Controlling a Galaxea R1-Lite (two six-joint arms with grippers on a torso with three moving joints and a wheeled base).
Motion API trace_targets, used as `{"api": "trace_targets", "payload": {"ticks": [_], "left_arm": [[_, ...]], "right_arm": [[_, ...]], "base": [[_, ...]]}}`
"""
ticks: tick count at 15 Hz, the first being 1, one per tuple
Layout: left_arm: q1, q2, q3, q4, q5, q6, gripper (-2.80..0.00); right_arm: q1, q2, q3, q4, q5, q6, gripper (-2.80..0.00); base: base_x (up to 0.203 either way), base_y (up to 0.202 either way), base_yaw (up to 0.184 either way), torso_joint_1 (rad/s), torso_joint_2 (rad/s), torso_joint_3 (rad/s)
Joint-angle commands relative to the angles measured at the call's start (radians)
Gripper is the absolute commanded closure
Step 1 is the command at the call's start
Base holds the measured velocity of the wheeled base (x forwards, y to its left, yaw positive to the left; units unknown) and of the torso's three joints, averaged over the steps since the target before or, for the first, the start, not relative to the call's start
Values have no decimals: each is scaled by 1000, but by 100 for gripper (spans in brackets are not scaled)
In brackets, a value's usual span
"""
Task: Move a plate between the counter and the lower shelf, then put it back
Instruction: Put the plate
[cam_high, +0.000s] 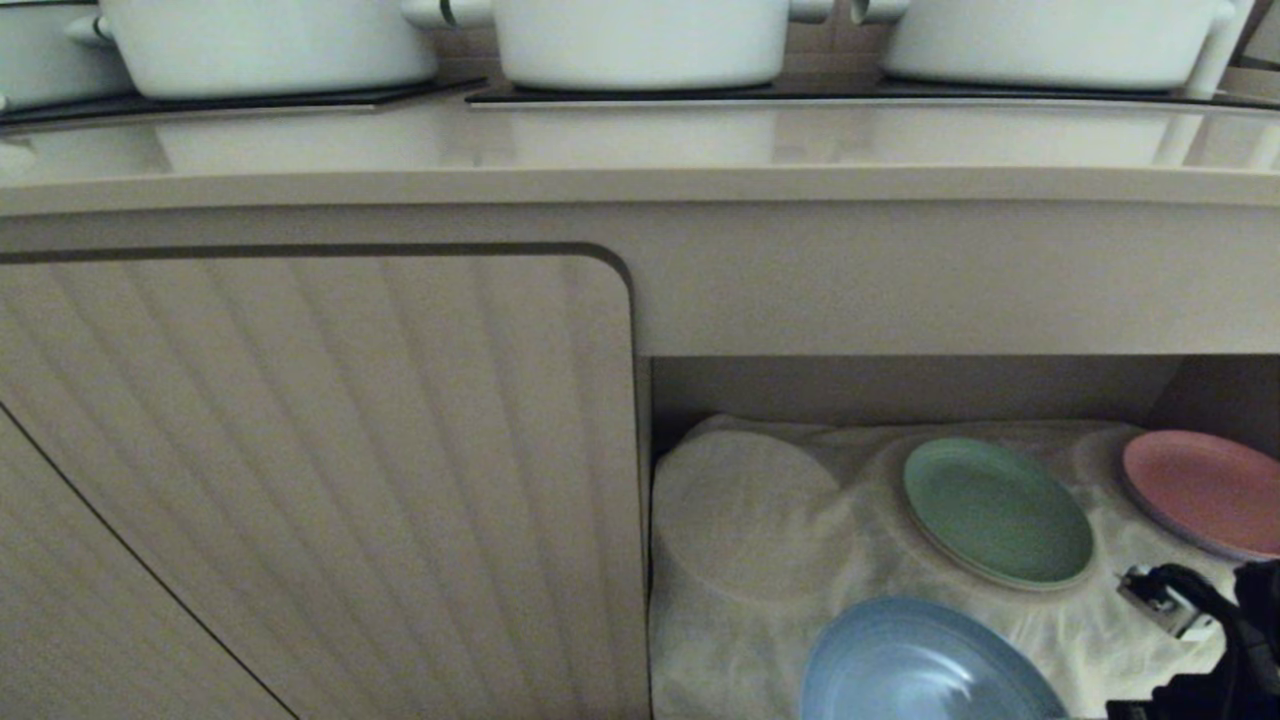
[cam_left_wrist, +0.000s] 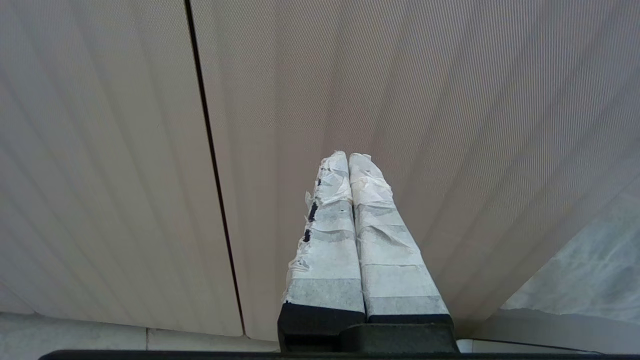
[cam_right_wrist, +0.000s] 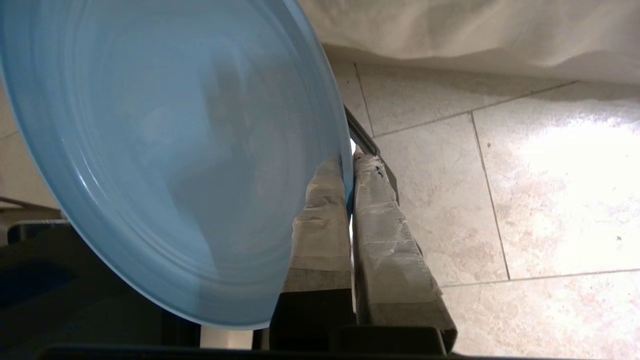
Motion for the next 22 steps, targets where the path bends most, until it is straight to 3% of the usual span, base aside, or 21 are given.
{"api": "trace_targets", "payload": {"ticks": [1,22], "left_arm": [[0,0,-1,0,1,-1,0],[0,0,-1,0,1,-1,0]], "right_arm": [[-3,-13,16,-2,2,1,0],[-6,-47,12,27,5,6,0]], "base": [[0,0,0,0,0,0],[0,0,0,0,0,0]]}}
